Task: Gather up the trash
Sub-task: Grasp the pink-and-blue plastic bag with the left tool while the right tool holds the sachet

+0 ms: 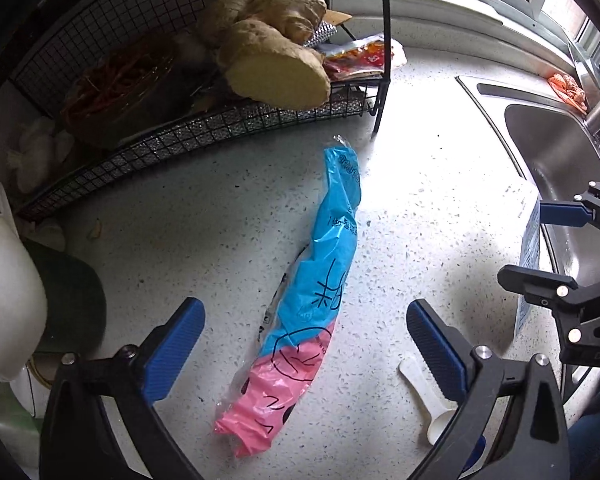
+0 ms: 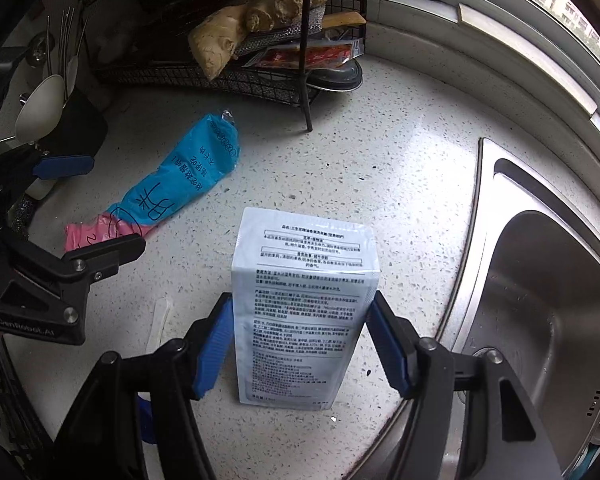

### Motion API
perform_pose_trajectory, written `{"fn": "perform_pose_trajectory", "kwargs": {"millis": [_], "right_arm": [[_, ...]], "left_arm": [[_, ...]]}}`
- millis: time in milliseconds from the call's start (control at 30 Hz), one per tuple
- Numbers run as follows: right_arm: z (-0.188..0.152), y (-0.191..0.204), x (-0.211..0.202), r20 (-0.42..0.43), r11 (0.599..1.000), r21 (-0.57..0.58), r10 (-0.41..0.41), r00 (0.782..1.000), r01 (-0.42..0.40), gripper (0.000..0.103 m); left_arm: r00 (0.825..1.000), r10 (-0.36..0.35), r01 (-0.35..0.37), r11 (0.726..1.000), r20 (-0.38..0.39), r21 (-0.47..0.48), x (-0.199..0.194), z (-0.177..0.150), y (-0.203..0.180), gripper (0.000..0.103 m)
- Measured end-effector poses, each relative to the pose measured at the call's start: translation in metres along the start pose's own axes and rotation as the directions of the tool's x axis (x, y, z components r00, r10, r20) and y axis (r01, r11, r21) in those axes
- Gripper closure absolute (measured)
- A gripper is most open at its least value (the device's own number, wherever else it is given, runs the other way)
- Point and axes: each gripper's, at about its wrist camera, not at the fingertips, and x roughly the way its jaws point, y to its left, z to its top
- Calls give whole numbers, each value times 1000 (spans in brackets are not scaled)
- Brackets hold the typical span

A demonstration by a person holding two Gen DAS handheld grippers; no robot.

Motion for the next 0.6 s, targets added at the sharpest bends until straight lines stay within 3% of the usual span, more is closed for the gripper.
{"fn": "perform_pose_trajectory", "kwargs": {"millis": [67, 200, 433, 600], "right_arm": [[2, 2, 1, 0, 1000, 4, 1, 1000, -1, 40], [-5, -2, 1, 17, 1000, 9, 29, 999, -29, 40], [-2, -3, 1, 13, 1000, 1, 26, 1000, -26, 40], [-10, -4, -12, 22, 1000, -1, 23, 999, -23, 40]], "left_arm": [[1000, -9, 9, 1000, -17, -4, 7, 2, 2, 24], [998, -45, 45, 999, -31, -15, 15, 3, 2, 31], [997, -43, 43, 999, -71, -2, 27, 0, -9, 71], [995, -72, 72, 997, -64, -7, 21, -10, -18, 81]]}}
